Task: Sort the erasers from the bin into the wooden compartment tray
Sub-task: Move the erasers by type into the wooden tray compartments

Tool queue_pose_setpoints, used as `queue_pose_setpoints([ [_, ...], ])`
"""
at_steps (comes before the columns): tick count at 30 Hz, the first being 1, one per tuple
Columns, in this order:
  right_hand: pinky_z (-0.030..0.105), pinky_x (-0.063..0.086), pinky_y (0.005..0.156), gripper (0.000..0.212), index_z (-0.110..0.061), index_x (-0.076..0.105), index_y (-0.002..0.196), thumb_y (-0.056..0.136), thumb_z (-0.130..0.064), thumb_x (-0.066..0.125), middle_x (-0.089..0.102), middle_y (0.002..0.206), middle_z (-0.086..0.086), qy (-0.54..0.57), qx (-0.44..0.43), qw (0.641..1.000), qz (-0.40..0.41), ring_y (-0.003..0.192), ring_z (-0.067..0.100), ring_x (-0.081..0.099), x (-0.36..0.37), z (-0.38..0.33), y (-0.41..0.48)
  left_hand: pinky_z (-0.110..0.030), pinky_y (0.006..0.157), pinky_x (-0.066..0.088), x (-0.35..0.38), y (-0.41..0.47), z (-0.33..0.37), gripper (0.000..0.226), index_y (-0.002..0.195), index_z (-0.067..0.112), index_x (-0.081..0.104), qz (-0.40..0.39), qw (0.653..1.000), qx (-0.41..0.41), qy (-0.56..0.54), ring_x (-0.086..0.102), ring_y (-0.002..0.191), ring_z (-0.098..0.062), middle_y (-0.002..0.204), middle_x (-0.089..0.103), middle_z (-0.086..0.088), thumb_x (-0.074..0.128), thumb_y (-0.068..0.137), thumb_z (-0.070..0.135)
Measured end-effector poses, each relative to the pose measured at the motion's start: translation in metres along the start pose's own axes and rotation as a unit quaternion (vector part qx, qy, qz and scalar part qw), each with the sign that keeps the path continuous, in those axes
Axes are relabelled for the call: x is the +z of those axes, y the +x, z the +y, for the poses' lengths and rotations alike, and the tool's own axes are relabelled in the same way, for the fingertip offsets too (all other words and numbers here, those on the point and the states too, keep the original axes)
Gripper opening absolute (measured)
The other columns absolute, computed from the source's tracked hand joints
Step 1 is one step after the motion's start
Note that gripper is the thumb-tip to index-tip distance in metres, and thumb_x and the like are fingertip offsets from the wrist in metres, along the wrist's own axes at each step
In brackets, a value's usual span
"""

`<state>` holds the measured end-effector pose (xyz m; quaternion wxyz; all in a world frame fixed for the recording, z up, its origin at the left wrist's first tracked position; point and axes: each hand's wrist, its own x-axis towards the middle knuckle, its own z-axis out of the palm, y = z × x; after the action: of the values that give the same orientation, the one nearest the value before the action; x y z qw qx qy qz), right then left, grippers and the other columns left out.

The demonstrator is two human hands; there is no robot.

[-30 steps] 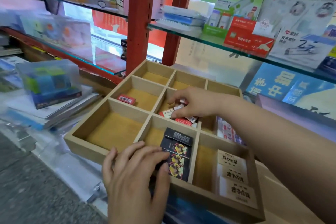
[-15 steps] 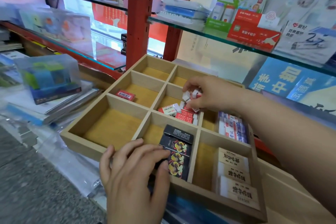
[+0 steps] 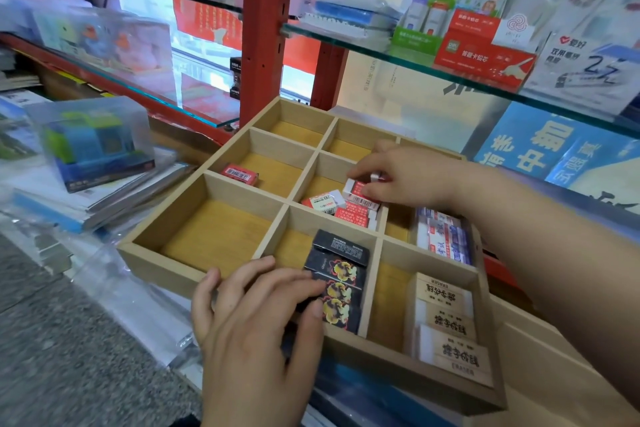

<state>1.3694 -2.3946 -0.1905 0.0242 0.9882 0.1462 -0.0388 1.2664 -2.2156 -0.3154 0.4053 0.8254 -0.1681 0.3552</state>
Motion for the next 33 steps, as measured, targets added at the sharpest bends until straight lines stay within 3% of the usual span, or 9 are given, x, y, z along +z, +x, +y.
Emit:
queue_pose_setpoints([
  [6,0.017,0.039,0.081,0.028,-0.024,0.060,0.115,0.087,-0.022,0.057,0.049,0.106,-0.014,0.178,0.003,0.979,0.101,0.103,0.005,0.046,0.003,0.004,-0.003,-0.024,0.107,0.008,0.001,0.000,0.001,0.022,0.080,0.035,0.066,0.005,1.000,-0.002,0.000,0.048,0.103,-0.006,0.090,0.056,0.026,0.044,0.080,0.038],
  [11,0.023,0.043,0.082,0.033,-0.023,0.060,0.117,0.084,-0.027,0.061,0.061,0.118,-0.008,0.057,0.000,0.997,0.052,0.097,0.005,0.050,0.002,-0.003,0.000,-0.024,0.107,0.009,0.001,0.000,0.001,0.022,0.079,0.032,0.067,0.012,1.000,0.002,0.003,0.048,0.101,-0.007,0.088,0.057,0.024,0.045,0.078,0.034],
  [16,0.031,0.047,0.089,0.029,-0.021,0.063,0.111,0.082,-0.027,0.063,0.062,0.117,-0.005,0.082,-0.002,0.996,0.022,0.100,0.011,0.055,0.001,-0.005,-0.003,-0.023,0.107,0.009,0.000,0.001,0.002,0.025,0.078,0.031,0.069,0.010,1.000,0.004,0.009,0.048,0.100,-0.006,0.087,0.058,0.023,0.044,0.079,0.037],
  [19,0.025,0.043,0.086,0.028,-0.020,0.064,0.110,0.083,-0.027,0.062,0.062,0.115,-0.006,0.119,-0.004,0.993,0.013,0.098,0.006,0.052,-0.001,-0.003,-0.006,-0.023,0.107,0.008,0.001,0.001,0.001,0.023,0.080,0.033,0.066,0.011,1.000,0.009,0.006,0.048,0.100,-0.007,0.088,0.057,0.024,0.044,0.082,0.040],
  [22,0.022,0.042,0.088,0.028,-0.018,0.058,0.116,0.089,-0.022,0.053,0.054,0.125,-0.002,0.171,0.005,0.985,0.022,0.108,0.009,0.049,0.002,0.000,-0.007,-0.022,0.107,0.008,0.001,0.002,0.002,0.026,0.076,0.028,0.070,0.010,1.000,0.005,0.010,0.048,0.099,-0.008,0.087,0.057,0.023,0.045,0.077,0.034],
  [26,0.011,0.038,0.070,0.033,-0.018,0.047,0.125,0.093,-0.015,0.040,0.039,0.114,-0.003,0.221,0.013,0.974,0.042,0.103,0.008,0.041,0.004,0.003,-0.008,-0.023,0.107,0.008,0.000,0.001,0.002,0.027,0.078,0.029,0.070,0.000,1.000,-0.001,0.011,0.047,0.100,-0.007,0.089,0.056,0.025,0.044,0.077,0.035],
  [30,0.005,0.041,0.064,0.053,-0.023,0.031,0.136,0.089,-0.009,0.051,0.041,0.113,-0.010,0.230,-0.001,0.970,0.074,0.098,0.003,0.046,0.006,0.003,-0.007,-0.023,0.107,0.008,0.000,0.001,0.001,0.025,0.081,0.034,0.067,-0.003,1.000,0.003,0.006,0.047,0.101,-0.005,0.089,0.055,0.026,0.043,0.082,0.040],
  [33,-0.002,0.042,0.063,0.056,-0.025,0.034,0.132,0.085,-0.006,0.057,0.050,0.104,-0.010,0.271,-0.009,0.957,0.105,0.087,0.004,0.052,0.010,0.002,-0.003,-0.023,0.106,0.009,0.000,0.001,0.001,0.026,0.080,0.032,0.069,-0.004,1.000,0.000,0.007,0.047,0.100,-0.005,0.089,0.055,0.026,0.044,0.080,0.038],
])
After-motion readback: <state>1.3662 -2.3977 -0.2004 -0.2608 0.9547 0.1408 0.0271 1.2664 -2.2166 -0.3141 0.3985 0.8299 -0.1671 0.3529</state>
